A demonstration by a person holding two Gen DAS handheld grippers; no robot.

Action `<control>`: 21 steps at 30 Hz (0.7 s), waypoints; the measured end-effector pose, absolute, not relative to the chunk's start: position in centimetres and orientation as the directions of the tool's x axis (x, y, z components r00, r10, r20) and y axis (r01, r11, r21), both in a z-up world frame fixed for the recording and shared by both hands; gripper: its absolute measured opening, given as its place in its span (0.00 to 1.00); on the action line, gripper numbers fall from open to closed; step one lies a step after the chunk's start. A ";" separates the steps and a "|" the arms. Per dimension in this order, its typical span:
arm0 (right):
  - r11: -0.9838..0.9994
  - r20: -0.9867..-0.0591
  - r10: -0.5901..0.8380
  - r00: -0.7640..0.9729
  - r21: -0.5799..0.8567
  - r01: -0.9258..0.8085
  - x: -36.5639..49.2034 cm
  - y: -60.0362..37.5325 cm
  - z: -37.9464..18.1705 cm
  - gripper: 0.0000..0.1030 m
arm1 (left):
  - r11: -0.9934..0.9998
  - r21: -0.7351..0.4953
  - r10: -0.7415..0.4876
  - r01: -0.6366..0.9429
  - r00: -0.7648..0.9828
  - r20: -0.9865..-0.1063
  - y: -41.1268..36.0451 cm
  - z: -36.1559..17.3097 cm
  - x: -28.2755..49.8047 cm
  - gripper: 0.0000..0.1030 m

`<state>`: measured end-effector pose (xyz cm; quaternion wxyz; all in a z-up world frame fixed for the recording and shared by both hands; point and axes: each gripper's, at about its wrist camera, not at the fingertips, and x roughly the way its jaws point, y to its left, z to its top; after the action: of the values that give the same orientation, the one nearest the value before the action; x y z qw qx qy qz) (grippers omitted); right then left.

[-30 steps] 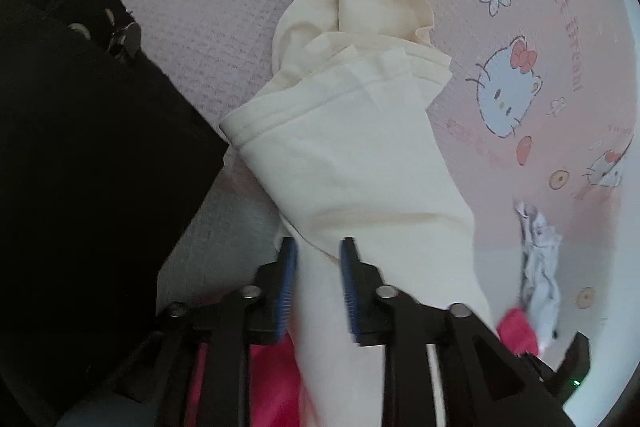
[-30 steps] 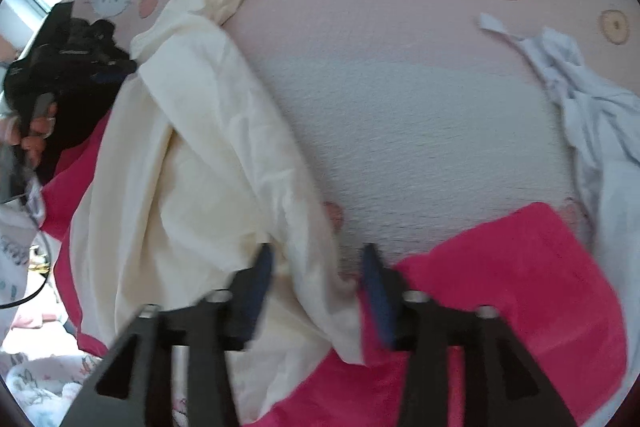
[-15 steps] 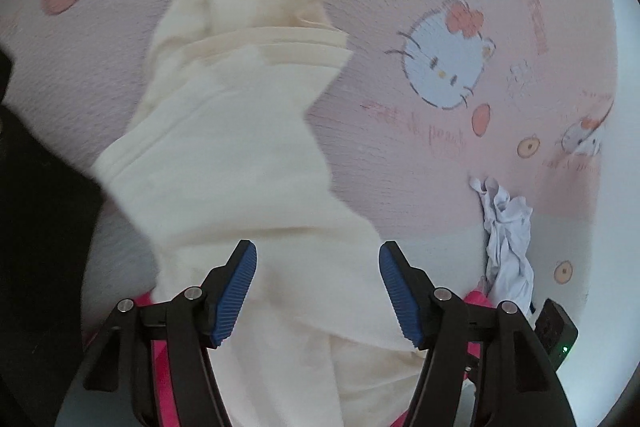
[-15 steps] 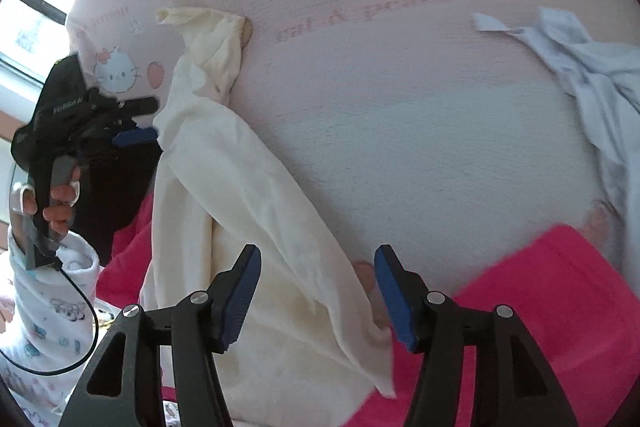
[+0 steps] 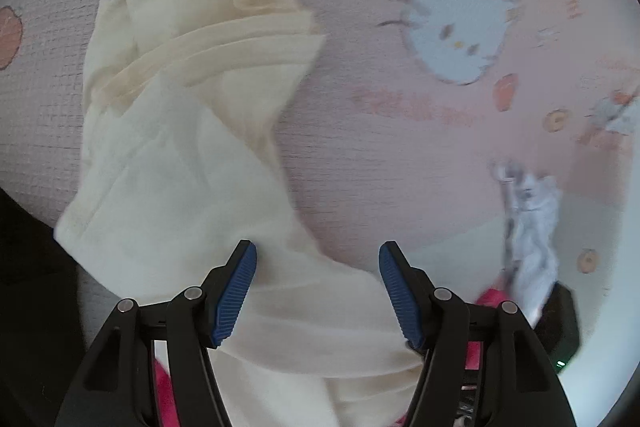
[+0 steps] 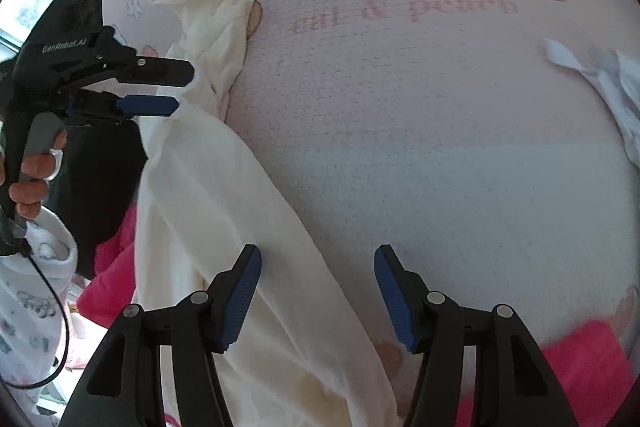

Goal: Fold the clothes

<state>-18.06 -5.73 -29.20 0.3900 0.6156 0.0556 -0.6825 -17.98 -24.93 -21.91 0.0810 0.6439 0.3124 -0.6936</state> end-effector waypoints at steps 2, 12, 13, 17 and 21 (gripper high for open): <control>-0.686 -0.896 -0.439 0.069 0.384 0.618 -18.2 -7.0 -29.5 0.57 | -0.772 -0.324 0.301 0.546 -0.135 -0.944 -25.7 -22.7 -18.0 0.60; -0.629 -0.903 -0.417 0.103 0.368 0.685 -18.5 -12.0 -29.5 0.57 | -0.775 -0.329 0.260 0.539 -0.202 -0.944 -27.1 -24.4 -16.3 0.33; -0.617 -0.899 -0.425 0.103 0.371 0.694 -18.5 -12.4 -29.4 0.57 | -0.776 -0.336 0.259 0.534 -0.216 -0.942 -27.3 -24.5 -15.8 0.28; -0.591 -0.892 -0.441 0.098 0.370 0.716 -18.5 -14.1 -29.3 0.57 | -0.731 -0.420 0.305 0.538 -0.293 -0.906 -28.5 -25.0 -13.1 0.19; -0.586 -0.877 -0.468 0.106 0.398 0.706 -18.4 -15.8 -29.3 0.57 | -0.683 -0.482 0.336 0.549 -0.350 -0.874 -29.3 -25.7 -10.7 0.18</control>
<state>-18.36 -15.83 -29.28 0.4439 0.5967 0.0994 -0.6611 -10.67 -29.33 -25.67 0.0736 0.5654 0.3915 -0.7222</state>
